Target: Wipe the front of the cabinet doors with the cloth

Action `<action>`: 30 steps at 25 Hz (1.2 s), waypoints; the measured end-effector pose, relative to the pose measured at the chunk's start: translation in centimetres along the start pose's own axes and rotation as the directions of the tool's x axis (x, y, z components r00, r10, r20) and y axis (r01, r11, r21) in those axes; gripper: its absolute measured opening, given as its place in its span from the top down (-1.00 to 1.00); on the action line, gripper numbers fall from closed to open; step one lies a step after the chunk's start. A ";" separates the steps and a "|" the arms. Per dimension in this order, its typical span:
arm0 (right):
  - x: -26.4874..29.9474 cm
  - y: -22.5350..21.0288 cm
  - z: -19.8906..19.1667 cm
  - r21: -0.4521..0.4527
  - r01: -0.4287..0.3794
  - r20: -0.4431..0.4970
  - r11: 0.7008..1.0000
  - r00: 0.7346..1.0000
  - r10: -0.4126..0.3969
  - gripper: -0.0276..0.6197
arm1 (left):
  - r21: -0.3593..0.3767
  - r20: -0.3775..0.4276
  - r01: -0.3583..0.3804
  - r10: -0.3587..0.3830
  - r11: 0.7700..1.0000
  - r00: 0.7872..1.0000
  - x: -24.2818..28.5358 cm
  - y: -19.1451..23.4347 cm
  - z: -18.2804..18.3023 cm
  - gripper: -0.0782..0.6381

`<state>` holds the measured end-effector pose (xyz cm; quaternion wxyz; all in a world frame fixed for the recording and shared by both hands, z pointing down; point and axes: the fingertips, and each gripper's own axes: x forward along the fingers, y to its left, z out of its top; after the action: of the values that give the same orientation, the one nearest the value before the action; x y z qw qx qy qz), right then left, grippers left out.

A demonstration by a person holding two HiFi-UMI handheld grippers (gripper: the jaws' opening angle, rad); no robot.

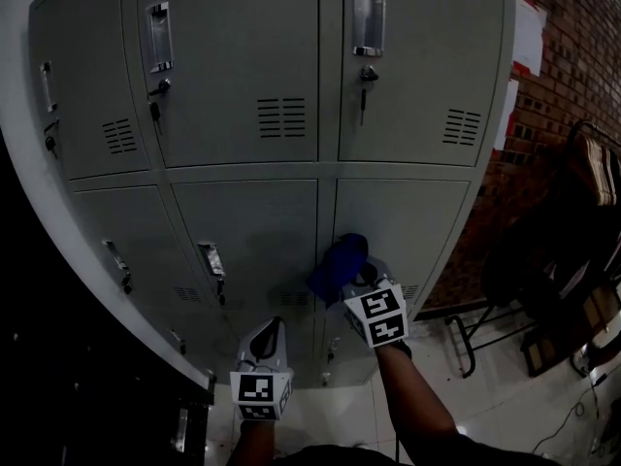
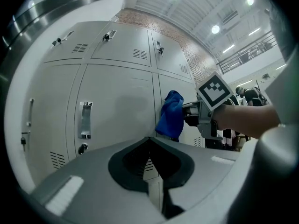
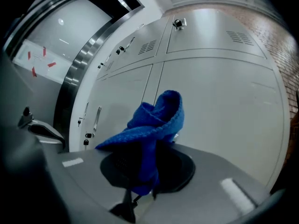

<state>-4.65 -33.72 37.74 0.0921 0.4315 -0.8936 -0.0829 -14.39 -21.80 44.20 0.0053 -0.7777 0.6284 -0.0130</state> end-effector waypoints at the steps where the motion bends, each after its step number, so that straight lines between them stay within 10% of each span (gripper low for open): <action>1: 0.0 -0.1 -0.1 0.005 0.003 0.002 1.000 1.000 -0.003 0.71 | 0.001 0.001 -0.003 0.003 1.000 1.000 -0.1 0.2 0.0 0.73; 30: -5.8 -11.1 -4.2 0.030 0.148 -0.047 0.988 0.988 -0.147 0.71 | -0.009 0.008 0.071 -0.071 0.997 0.997 2.7 -4.3 0.5 0.73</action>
<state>8.27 -36.25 38.74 0.0983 0.4997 -0.8581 -0.0648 -9.63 -23.55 43.86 0.0038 -0.7995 0.6005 -0.0073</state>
